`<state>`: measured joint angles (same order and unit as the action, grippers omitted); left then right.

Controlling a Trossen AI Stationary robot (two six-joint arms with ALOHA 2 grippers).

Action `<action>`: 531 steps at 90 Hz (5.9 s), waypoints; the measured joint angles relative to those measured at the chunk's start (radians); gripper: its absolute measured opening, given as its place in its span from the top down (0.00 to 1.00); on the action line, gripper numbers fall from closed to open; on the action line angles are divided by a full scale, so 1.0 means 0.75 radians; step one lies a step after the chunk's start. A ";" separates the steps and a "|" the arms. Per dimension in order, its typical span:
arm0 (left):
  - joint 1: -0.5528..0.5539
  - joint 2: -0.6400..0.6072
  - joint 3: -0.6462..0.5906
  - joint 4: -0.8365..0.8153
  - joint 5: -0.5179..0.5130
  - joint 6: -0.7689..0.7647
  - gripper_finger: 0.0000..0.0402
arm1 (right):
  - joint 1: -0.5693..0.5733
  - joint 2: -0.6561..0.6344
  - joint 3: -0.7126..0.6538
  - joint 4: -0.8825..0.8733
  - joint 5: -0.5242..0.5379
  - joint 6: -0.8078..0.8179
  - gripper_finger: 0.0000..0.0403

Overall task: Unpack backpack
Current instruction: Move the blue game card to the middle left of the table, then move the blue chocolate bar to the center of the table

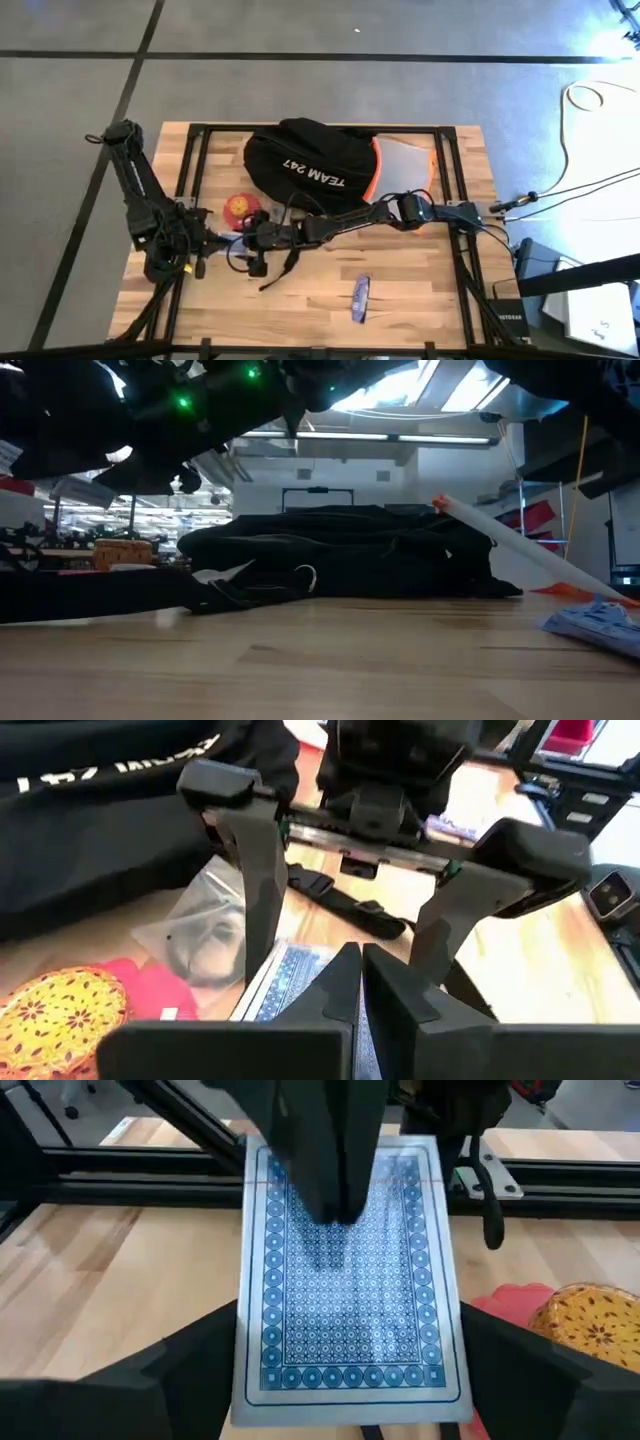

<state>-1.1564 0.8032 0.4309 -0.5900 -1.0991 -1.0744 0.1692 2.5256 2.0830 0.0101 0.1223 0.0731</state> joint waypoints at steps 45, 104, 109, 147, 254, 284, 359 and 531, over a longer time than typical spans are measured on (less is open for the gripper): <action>0.000 0.057 0.000 -0.001 0.067 -0.087 1.00 | 0.000 -0.002 0.000 0.068 0.001 -0.001 0.23; 0.000 0.204 0.000 0.006 0.086 -0.214 1.00 | 0.012 0.094 0.001 0.163 -0.051 0.044 0.23; 0.000 0.230 0.000 0.004 0.116 -0.236 1.00 | 0.017 0.103 0.001 0.162 -0.074 0.044 0.23; 0.001 0.515 -0.001 0.097 0.262 -0.344 1.00 | 0.047 0.167 0.001 0.154 -0.116 0.034 0.23; 0.165 0.719 -0.001 0.385 0.419 -0.055 1.00 | 0.044 0.188 0.001 0.097 -0.095 0.002 0.02; 0.165 0.719 -0.002 0.381 0.415 -0.044 1.00 | 0.048 0.182 0.001 0.127 -0.096 -0.033 0.01; 0.089 0.484 0.142 0.406 0.204 0.283 1.00 | 0.258 -0.068 0.325 -1.255 0.366 0.042 0.02; 0.867 1.343 0.560 1.389 1.073 1.157 1.00 | 1.017 -0.937 -1.652 -0.314 0.887 2.026 0.69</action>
<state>-0.5060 1.8103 0.8509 0.4515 -0.2947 -0.2068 0.9318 1.8225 0.8442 -0.2250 0.7876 1.5925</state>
